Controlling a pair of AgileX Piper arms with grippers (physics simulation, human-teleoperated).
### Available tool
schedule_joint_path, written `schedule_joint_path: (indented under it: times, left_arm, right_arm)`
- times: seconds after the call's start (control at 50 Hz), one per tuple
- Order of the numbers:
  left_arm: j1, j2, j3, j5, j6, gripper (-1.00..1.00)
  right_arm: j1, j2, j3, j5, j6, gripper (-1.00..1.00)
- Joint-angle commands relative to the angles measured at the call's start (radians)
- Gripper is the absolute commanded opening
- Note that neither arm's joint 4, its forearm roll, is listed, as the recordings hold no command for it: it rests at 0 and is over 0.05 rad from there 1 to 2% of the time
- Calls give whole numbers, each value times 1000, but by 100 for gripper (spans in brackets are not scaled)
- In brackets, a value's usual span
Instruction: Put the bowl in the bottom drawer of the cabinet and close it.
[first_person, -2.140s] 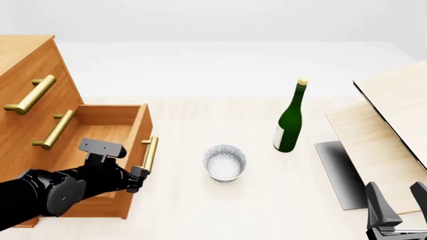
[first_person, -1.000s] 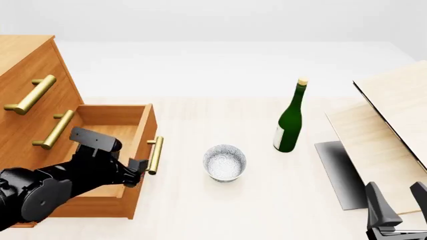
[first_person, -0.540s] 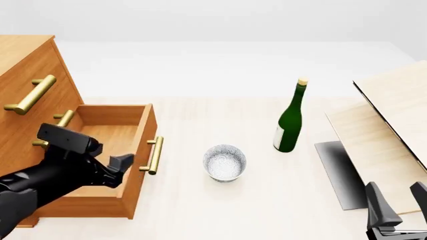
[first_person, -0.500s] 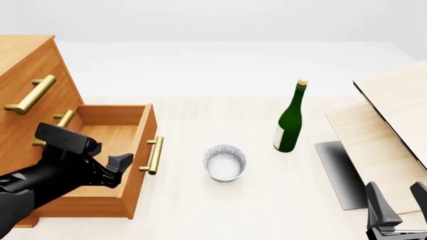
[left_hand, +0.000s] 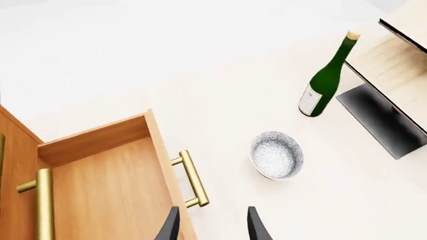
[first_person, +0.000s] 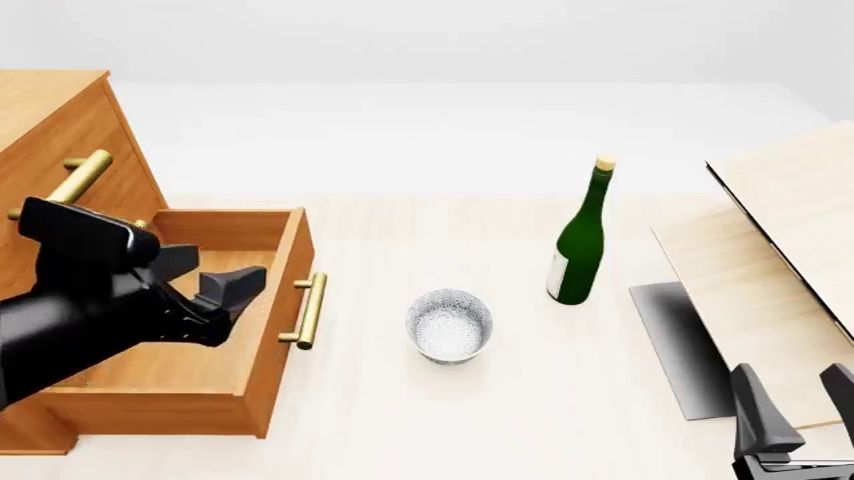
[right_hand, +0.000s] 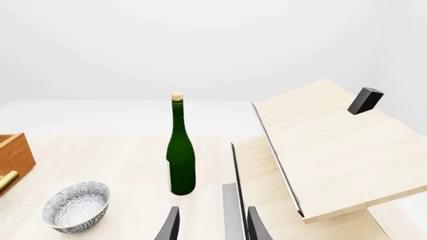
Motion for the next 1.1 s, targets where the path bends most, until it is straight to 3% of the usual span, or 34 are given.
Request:
schedule_joint_path:
  times: [0.02, 0.44, 0.76, 1.1]
  left_arm:
    - [-70, 40, -90, 14, -59, 100]
    - [-95, 168, -235, -1, -173, 100]
    - [-130, 288, -213, -71, -240, 100]
    - [-3, 351, -138, -176, -140, 100]
  right_arm:
    - [1, 0, -2, 3, 2, 100]
    - [1, 0, -2, 4, 2, 100]
    - [1, 0, -2, 3, 3, 100]
    - [1, -2, -2, 4, 3, 100]
